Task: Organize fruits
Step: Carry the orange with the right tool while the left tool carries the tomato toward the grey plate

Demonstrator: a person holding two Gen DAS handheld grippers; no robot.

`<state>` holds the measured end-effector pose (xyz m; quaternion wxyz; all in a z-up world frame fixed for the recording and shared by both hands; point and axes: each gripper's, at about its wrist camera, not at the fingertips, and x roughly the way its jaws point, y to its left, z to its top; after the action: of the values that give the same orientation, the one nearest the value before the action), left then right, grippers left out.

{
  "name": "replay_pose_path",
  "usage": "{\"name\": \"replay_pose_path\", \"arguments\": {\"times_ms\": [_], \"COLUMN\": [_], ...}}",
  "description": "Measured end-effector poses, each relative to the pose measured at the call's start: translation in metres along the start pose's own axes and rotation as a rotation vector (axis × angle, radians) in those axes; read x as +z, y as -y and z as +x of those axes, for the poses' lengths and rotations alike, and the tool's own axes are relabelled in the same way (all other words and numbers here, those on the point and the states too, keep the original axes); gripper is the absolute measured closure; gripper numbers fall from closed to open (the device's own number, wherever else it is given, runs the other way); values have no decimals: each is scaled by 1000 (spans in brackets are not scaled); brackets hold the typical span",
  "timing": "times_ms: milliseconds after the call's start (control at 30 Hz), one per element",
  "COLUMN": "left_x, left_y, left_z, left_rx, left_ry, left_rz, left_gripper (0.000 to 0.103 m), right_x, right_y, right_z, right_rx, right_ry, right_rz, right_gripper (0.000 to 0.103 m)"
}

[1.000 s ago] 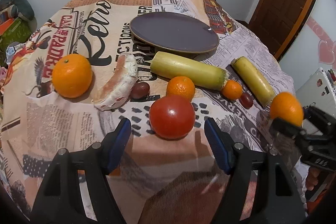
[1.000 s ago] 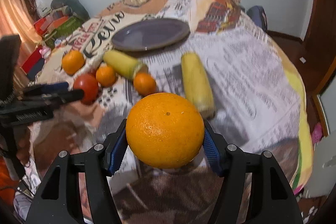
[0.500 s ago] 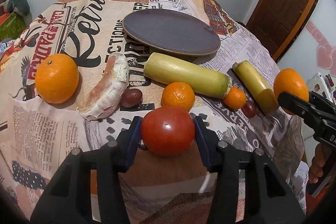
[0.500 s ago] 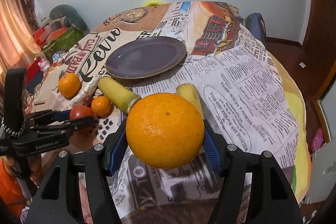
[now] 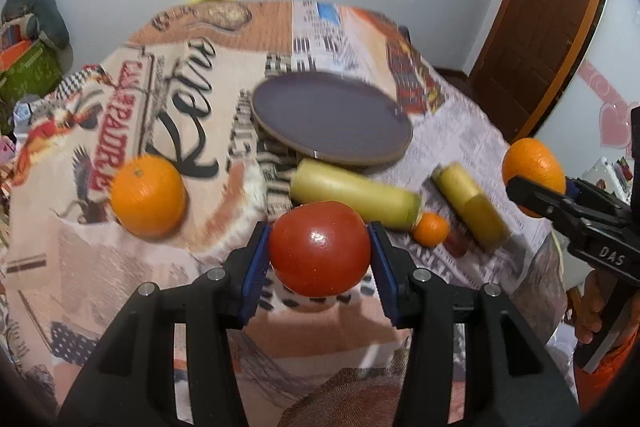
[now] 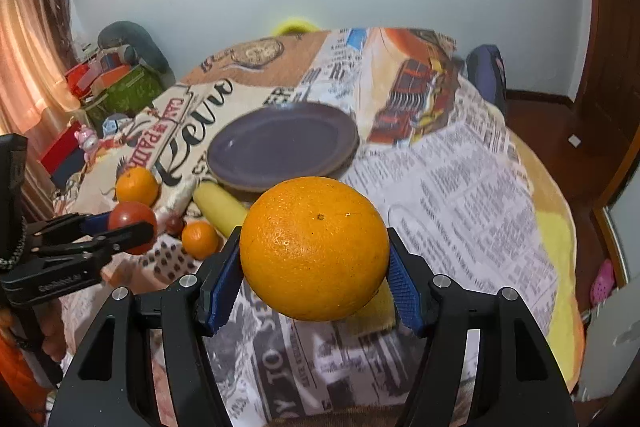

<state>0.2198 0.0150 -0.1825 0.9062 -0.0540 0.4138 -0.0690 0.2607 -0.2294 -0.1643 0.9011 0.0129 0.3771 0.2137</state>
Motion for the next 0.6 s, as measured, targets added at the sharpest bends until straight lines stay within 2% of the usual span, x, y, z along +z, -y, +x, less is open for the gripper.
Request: {"name": "replay_pose_path", "arguments": {"times_ms": [333,600], "left_x": [43,74], "left_y": [-4,-6], "left_z": [-39,-46], "left_rx": [40,66], "left_ry": [156,226], "left_rz": [9,21], "left_gripper": [55,55], "right_x": [34,59], "right_y": [-6,-8], "right_z": [-9,-7], "right_rx": [-14,-20], "right_ry": [97,156], "right_rz": [-37,-46], "right_gripper": [41,41]}}
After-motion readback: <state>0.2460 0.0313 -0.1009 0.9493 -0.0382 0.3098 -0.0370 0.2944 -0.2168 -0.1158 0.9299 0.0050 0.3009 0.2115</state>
